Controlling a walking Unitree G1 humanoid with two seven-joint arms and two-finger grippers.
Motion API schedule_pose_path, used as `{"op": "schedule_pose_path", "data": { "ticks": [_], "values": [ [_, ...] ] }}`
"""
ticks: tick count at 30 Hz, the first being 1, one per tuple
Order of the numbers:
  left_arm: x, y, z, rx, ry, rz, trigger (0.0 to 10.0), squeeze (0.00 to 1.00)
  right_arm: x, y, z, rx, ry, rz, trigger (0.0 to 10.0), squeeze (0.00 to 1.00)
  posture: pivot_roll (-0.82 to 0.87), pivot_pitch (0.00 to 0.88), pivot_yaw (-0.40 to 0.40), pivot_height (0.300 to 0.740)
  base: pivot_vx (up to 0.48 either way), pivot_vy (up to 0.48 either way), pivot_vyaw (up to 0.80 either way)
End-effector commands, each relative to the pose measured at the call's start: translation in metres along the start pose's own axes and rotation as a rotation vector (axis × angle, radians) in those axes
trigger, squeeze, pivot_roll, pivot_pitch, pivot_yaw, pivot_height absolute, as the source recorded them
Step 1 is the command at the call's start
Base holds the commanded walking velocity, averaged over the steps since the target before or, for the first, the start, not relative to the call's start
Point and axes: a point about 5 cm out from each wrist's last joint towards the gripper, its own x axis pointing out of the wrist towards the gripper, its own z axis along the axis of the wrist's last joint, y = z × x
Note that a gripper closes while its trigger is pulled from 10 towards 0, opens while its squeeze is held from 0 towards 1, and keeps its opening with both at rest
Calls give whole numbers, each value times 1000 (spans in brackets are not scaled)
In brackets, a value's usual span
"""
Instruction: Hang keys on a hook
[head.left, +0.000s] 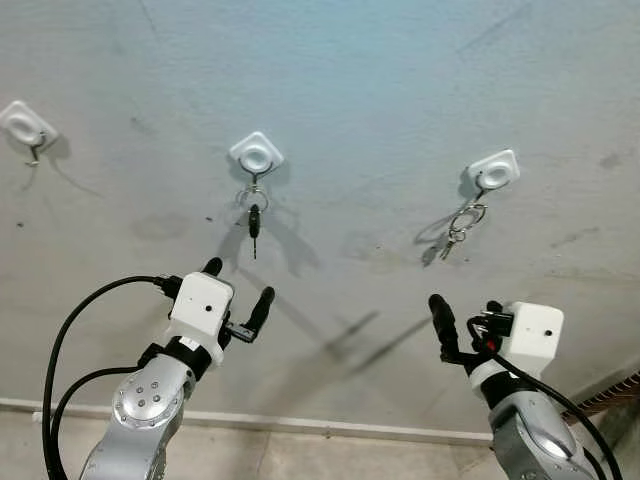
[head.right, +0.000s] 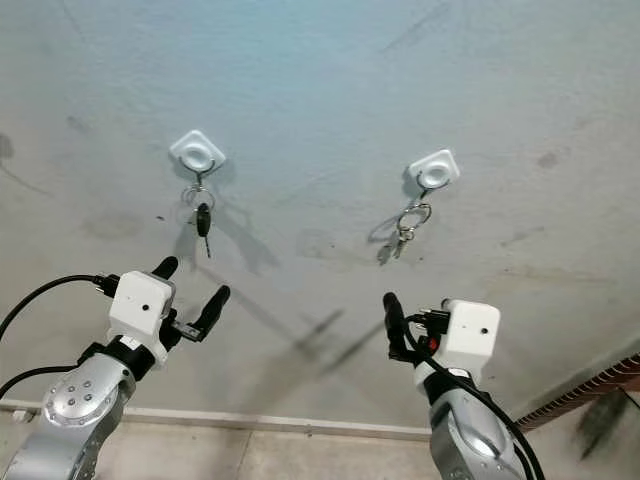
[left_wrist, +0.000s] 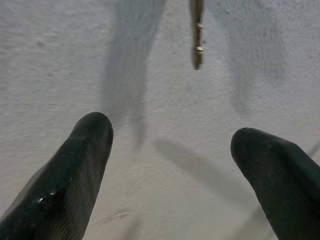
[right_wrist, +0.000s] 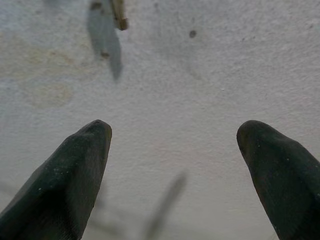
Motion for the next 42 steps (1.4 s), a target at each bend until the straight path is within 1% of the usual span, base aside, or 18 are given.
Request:
{"op": "schedule_pose_path", "data": {
  "ticks": [1, 4, 10, 16, 21, 42],
  "values": [
    [-1, -2, 3, 4, -6, -5, 10000, 0, 0, -3, 0, -3, 3, -7, 10000, 0, 152, 26, -75, 740, 0, 0, 0],
    [-1, -2, 4, 7, -7, -9, 10000, 0, 2, -4, 1, -9, 3, -4, 10000, 0, 152, 27, -77, 740, 0, 0, 0],
    [5, 2, 9, 6, -20, -5, 10000, 0, 4, -3, 1, -10, 1, 1, 10000, 0, 152, 28, -77, 740, 0, 0, 0],
    [6, 3, 11, 5, -25, -10, 10000, 0, 3, -2, 0, -4, 4, 1, 10000, 0, 150, 34, -70, 740, -246, 0, 0],
    [7, 4, 12, 5, -24, -13, 10000, 0, 3, -4, -1, 4, 5, -11, 10000, 0, 151, 35, -68, 740, -264, 0, 0],
    [10, 2, 12, -3, -19, -19, 10000, 0, 9, -6, 5, -10, -9, -5, 10000, 0, 143, 38, -73, 740, -286, 0, 0]
  ]
}}
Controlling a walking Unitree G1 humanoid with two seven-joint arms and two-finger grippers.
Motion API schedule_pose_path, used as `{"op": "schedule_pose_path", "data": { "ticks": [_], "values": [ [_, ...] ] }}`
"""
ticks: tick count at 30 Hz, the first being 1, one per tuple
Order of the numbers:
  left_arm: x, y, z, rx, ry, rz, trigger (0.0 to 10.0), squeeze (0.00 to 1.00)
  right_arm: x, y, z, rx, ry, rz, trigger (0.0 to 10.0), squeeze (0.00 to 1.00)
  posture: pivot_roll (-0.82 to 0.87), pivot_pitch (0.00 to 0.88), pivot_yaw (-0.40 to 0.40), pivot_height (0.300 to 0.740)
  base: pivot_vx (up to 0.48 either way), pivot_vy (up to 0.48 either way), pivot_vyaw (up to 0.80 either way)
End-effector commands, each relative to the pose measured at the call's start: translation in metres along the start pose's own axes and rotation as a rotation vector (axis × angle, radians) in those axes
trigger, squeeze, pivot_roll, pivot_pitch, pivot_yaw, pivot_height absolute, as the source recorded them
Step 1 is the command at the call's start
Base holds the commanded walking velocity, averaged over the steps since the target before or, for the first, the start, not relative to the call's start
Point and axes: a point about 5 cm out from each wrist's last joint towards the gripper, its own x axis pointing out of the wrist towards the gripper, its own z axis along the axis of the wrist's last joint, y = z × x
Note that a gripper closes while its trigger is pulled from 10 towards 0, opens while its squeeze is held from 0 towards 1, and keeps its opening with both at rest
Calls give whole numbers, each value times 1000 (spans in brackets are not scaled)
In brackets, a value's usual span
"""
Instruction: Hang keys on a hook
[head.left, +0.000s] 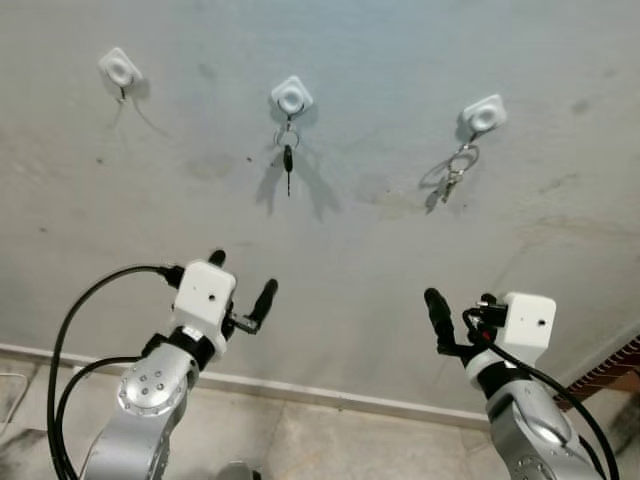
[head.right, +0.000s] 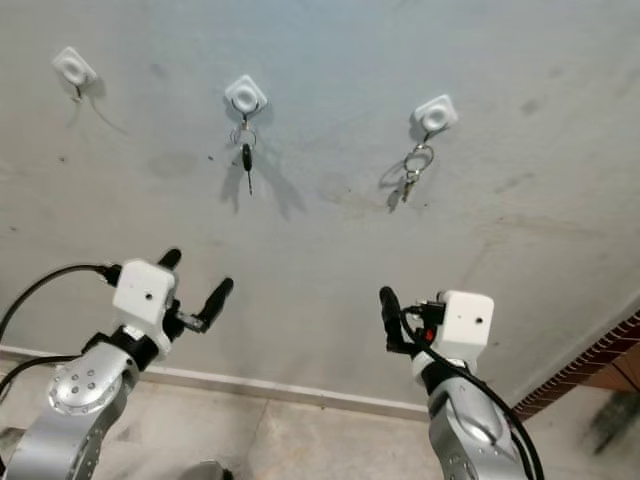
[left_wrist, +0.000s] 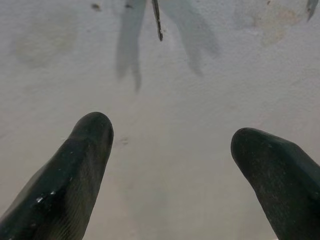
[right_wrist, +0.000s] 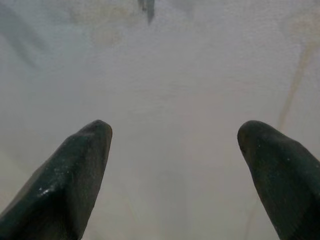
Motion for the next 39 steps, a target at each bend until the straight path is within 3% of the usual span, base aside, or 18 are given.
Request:
{"op": "schedule_pose_path", "data": {
  "ticks": [1, 39],
  "values": [
    [-1, 0, -1, -6, 8, 0, 10000, 0, 0, 1, 3, -1, -9, 5, 10000, 0, 143, 38, -73, 740, -266, 0, 0],
    [1, -4, -2, -12, 5, -20, 10000, 0, 5, 3, 5, 3, -12, 18, 10000, 0, 138, 32, -78, 740, -266, 0, 0]
  ]
}}
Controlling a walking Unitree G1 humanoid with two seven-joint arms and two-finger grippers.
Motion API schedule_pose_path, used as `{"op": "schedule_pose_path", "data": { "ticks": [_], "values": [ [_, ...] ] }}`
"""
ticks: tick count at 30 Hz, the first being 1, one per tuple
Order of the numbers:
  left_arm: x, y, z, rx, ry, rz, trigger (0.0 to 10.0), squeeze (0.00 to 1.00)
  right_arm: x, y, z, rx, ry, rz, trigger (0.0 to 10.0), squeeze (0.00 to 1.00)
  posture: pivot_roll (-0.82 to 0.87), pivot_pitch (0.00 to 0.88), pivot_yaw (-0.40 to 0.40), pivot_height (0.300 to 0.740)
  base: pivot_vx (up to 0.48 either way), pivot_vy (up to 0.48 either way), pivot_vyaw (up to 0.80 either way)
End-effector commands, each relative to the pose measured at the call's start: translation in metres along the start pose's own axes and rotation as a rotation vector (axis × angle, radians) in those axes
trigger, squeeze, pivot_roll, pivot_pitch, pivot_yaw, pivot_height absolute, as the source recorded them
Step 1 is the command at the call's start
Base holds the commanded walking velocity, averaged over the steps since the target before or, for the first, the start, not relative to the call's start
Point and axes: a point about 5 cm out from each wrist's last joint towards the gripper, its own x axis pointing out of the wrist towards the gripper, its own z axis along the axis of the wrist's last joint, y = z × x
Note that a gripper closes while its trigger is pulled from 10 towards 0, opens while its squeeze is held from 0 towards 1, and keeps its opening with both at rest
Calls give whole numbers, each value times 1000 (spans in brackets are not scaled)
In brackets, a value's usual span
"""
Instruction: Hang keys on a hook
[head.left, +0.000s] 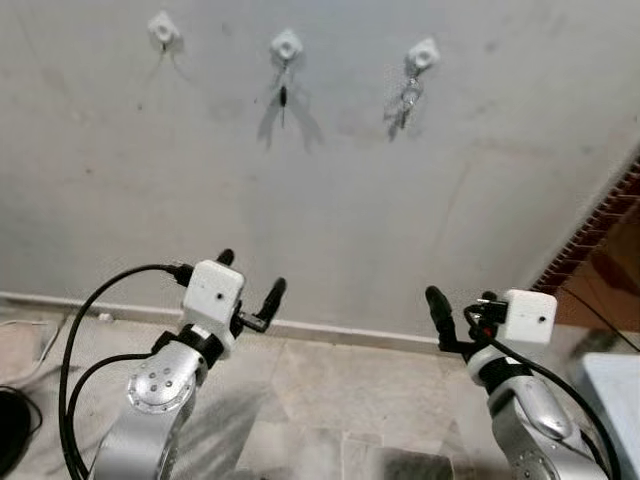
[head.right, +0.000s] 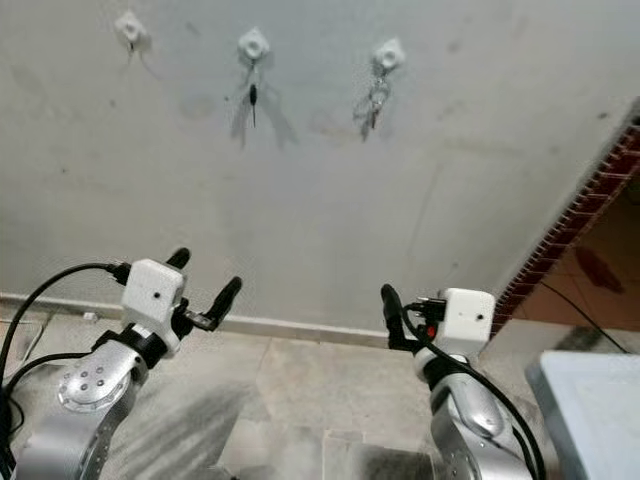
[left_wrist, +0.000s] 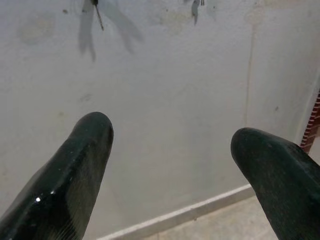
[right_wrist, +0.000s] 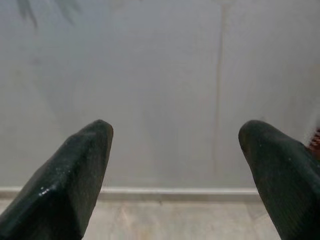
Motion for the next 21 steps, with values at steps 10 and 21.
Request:
{"op": "schedule_pose_path", "data": {
  "ticks": [10, 21],
  "values": [
    [0, 1, -2, 6, 3, -7, 10000, 0, 4, 3, 5, 12, -19, 6, 10000, 0, 141, 27, -76, 740, -131, 0, 0],
    [2, 0, 0, -25, -11, -23, 10000, 0, 5, 5, 6, 16, -19, 19, 10000, 0, 139, 24, -76, 740, 0, 0, 0]
  ]
}}
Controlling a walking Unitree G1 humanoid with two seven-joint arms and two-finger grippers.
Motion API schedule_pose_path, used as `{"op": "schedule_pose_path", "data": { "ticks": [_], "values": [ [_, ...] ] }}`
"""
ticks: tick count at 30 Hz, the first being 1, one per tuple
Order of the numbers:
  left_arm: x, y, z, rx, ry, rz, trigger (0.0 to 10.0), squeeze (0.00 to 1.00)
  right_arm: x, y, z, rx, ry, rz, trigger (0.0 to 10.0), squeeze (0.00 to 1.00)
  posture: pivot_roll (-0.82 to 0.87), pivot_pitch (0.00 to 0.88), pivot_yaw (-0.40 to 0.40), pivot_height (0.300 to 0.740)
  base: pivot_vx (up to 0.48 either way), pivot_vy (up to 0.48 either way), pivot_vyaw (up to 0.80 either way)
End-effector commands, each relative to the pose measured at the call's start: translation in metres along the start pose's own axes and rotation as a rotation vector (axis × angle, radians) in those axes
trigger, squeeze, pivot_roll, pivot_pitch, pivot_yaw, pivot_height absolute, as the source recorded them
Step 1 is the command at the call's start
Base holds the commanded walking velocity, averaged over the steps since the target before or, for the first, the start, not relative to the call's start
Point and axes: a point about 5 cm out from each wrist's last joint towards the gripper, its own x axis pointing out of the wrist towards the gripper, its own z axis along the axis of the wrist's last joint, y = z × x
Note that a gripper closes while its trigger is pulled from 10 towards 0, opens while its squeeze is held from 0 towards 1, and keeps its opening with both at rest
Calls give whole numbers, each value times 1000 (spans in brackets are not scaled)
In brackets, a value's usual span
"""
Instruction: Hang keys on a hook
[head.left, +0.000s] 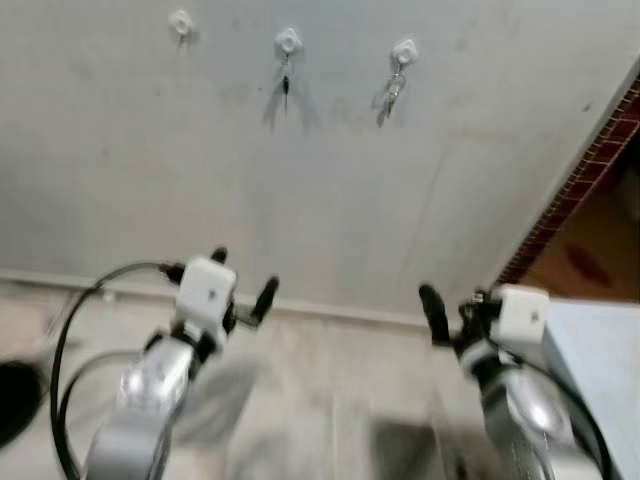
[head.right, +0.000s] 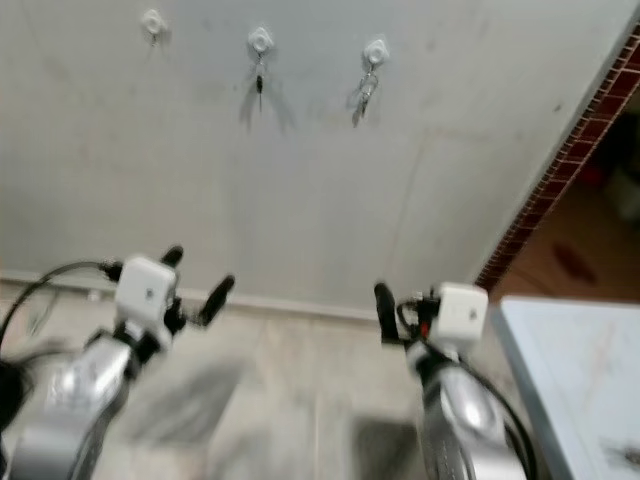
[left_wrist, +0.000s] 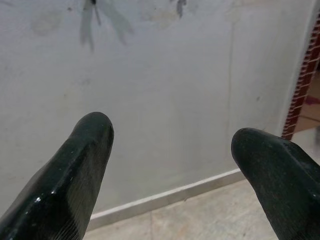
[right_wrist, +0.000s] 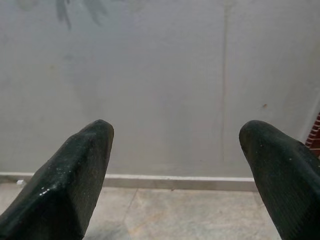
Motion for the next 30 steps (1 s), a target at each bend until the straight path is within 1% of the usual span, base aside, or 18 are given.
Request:
{"op": "schedule_pose_path", "data": {
  "ticks": [1, 3, 5, 14, 16, 21, 30],
  "values": [
    [1, 0, 3, 4, -11, -9, 10000, 0, 2, 1, 1, 8, 4, 3, 10000, 0, 139, 24, -76, 740, 0, 0, 0],
    [1, 0, 3, 2, -14, -11, 10000, 0, 2, 0, 1, 16, 12, 0, 10000, 0, 138, 23, -79, 740, 0, 0, 0],
    [2, -1, 4, -1, -17, -12, 10000, 0, 3, -1, -1, 27, 31, -2, 10000, 0, 139, 23, -79, 740, 0, 0, -738],
    [2, 0, 4, -22, -22, -13, 10000, 0, 3, 0, -1, 7, 29, -1, 10000, 0, 135, 24, -81, 740, 0, 0, -715],
    [3, -1, 4, -30, -17, -16, 10000, 0, 4, -1, 0, 8, 31, -2, 10000, 0, 134, 25, -81, 740, 0, 0, -712],
    [2, -1, 3, -19, -11, -24, 10000, 0, 4, -2, 0, 0, 32, -5, 10000, 0, 133, 28, -83, 740, 0, 0, -715],
    [1, 1, 0, -44, 9, -19, 10000, 0, 5, 0, -2, 7, 42, -2, 10000, 0, 135, 32, -84, 740, 0, 0, -714]
  ]
}}
